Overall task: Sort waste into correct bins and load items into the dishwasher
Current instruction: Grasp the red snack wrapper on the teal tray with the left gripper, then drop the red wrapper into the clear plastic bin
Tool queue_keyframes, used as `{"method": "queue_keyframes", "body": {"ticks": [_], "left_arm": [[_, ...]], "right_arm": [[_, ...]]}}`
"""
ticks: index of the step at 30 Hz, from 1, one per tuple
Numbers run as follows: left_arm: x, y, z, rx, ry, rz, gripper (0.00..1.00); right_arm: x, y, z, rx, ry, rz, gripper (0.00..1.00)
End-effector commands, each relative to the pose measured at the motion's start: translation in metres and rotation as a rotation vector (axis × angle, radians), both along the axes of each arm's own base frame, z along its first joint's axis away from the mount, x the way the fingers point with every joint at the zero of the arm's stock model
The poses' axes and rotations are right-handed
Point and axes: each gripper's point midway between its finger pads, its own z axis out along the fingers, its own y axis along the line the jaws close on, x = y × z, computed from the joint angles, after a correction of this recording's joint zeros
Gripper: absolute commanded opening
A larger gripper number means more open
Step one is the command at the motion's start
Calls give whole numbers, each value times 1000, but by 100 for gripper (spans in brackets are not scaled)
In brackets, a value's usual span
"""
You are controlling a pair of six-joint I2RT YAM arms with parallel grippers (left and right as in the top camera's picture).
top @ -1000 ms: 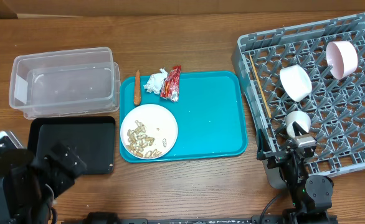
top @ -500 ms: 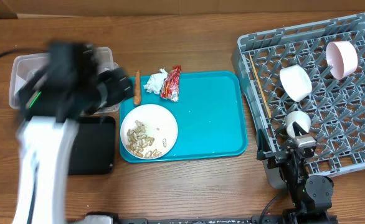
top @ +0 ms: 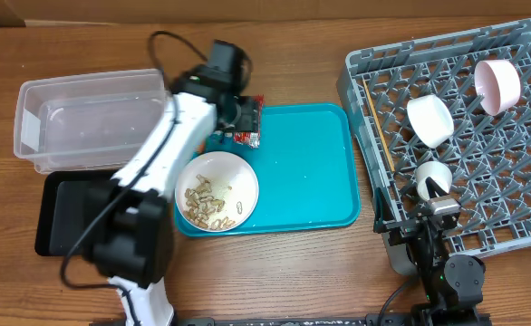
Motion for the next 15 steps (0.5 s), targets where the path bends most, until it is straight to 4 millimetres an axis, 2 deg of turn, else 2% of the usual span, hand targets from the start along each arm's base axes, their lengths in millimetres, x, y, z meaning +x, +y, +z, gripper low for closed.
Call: {"method": "queue_keyframes", "body": {"ticks": [1, 2, 6, 10, 12, 15], "left_arm": [[9, 18, -27, 195, -15, -9, 70], [9, 16, -36, 192, 1, -9, 69], [8, 8, -58, 159, 43, -11, 45], [10, -9, -57, 67, 44, -38, 22], [10, -16, -54, 31, 42, -48, 4], [10, -17, -42, 19, 53, -51, 4]], "right_arm": [[0, -1, -1, 5, -6, -1, 100], [0, -1, -1, 5, -6, -1, 100], [0, -1, -1, 5, -6, 0, 100], [0, -1, -1, 4, -6, 0, 100], [0, -1, -1, 5, -6, -1, 100], [0, -1, -1, 5, -6, -1, 100]]}}
